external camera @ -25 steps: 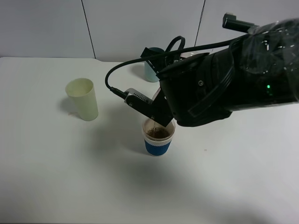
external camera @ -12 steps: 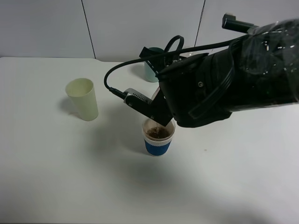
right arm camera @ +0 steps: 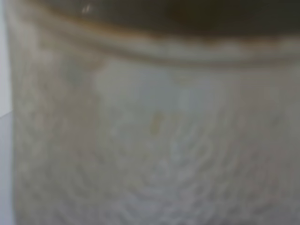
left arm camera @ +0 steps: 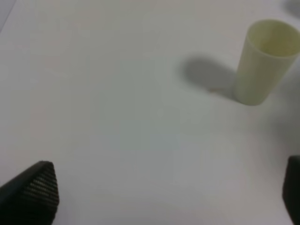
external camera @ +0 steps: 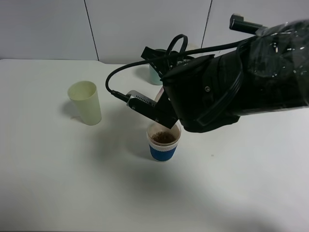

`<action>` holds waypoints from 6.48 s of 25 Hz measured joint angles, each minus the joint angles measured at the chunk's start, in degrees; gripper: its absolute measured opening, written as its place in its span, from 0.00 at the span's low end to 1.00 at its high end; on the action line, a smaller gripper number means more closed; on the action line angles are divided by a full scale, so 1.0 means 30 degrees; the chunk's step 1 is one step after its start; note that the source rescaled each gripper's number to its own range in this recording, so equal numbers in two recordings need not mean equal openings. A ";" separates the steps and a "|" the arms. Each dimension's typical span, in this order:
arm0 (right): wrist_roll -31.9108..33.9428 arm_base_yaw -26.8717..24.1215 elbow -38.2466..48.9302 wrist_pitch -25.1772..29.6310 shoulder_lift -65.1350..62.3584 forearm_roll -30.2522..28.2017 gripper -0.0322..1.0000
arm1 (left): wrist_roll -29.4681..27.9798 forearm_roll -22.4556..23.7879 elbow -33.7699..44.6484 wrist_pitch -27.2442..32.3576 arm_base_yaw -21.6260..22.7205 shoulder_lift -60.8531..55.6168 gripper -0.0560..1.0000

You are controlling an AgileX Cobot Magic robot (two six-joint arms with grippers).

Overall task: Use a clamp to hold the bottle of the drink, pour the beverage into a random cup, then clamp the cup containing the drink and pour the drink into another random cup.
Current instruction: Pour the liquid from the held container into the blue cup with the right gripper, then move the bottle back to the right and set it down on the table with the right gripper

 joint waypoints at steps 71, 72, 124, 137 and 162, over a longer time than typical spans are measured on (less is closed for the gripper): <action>1.9803 -0.9280 -0.0021 -1.0338 -0.0833 1.2954 0.03 | 0.0000 0.0000 0.0000 0.0000 0.0000 0.0000 0.90; 1.9271 -0.9481 0.0082 -1.0857 -0.0833 1.3289 0.03 | 0.0000 0.0000 0.0000 0.0000 0.0000 0.0000 0.90; 0.7590 -1.5097 0.7504 -3.4282 0.5304 2.4727 0.03 | 0.0000 0.0000 0.0000 0.0000 0.0000 0.0000 0.90; 1.0182 -1.5097 0.7504 -3.5964 0.6024 2.4727 0.03 | 0.0000 0.0000 0.0000 0.0000 0.0000 0.0000 0.90; 1.1133 -1.5097 0.7504 -3.5549 0.6024 2.5436 0.03 | 0.0000 0.0000 0.0000 0.0000 0.0000 0.0000 0.90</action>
